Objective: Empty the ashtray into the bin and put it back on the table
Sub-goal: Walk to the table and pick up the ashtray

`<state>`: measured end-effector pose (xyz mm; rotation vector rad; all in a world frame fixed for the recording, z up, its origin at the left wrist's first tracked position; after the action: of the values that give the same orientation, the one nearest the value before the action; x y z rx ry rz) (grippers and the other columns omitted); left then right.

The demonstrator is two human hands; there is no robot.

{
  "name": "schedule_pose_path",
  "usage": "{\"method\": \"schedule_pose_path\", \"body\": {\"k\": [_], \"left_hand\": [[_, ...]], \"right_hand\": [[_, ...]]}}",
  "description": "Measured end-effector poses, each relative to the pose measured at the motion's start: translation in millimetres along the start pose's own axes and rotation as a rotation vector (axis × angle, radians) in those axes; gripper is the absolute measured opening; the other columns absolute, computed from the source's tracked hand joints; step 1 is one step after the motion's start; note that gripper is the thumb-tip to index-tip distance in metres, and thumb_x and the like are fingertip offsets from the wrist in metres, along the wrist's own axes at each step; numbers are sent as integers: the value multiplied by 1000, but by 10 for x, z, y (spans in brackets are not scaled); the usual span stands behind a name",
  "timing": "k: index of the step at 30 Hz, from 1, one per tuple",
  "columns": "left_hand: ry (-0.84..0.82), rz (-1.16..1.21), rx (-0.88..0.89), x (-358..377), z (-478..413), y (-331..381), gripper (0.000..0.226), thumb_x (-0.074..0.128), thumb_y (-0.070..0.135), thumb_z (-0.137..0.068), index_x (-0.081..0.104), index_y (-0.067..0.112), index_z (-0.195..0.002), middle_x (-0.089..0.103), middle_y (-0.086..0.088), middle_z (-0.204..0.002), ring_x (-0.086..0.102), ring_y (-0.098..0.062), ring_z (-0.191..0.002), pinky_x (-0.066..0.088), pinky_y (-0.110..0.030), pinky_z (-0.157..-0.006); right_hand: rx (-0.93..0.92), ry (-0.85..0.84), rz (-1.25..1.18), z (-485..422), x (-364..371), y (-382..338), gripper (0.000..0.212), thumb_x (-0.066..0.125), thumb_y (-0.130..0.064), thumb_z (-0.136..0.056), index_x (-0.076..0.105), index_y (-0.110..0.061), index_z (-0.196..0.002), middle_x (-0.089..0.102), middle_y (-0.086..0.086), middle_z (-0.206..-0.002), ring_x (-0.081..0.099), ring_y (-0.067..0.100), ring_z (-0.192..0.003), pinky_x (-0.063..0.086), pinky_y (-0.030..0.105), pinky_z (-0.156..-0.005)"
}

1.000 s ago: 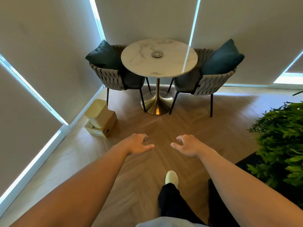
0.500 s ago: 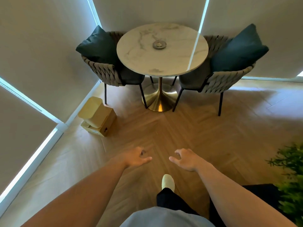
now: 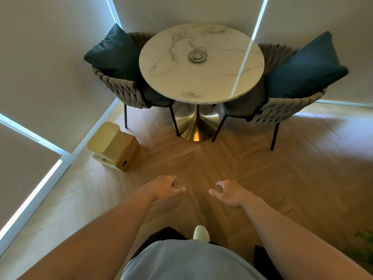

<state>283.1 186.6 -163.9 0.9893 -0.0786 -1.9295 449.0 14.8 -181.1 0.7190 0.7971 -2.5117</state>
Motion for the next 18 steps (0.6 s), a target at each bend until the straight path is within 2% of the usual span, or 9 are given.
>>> {"method": "schedule_pose_path", "body": {"k": [8, 18], "left_hand": [[-31, 14, -6, -546, -689, -117, 68, 51, 69, -84, 52, 21, -132, 58, -2, -129, 57, -19, -111, 48, -40, -97], [-28, -45, 65, -1873, -1853, -231, 69, 47, 67, -87, 46, 21, -138, 54, -5, -136, 53, -21, -119, 46, -43, -101]], "right_hand": [[6, -26, -50, -610, -511, -235, 74, 51, -61, -92, 38, -17, -150, 39, 10, -155, 40, 27, -140, 39, 47, -111], [78, 43, -70, -1767, -1452, -655, 73, 49, -63, -91, 38, -20, -150, 39, 8, -154, 37, 27, -141, 38, 44, -110]]}}
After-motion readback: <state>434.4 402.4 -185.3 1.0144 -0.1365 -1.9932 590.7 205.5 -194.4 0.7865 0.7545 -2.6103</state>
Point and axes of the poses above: each hand's wrist, its own z-axis away from the middle knuckle, its own x-axis out of the palm, y = z × x, the point moved 7 cm from there along -z, towards the middle knuckle
